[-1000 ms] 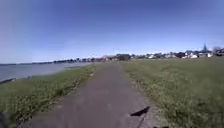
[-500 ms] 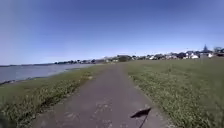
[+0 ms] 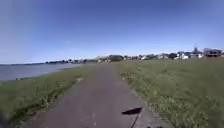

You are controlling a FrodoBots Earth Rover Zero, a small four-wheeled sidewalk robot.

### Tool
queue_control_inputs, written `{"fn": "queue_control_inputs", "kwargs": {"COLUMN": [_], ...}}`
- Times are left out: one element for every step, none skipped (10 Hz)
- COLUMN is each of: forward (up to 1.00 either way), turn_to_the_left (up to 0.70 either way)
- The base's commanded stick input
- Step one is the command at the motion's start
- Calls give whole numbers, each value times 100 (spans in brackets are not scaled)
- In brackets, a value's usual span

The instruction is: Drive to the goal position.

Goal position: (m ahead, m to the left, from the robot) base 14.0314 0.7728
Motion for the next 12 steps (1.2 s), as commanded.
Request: {"fn": "queue_control_inputs", "kwargs": {"forward": [70,70,70,70,70,70,70,70,70,70,70,70], "turn_to_the_left": [0,0,0,0,0,1,24,23,1,0,0,0]}}
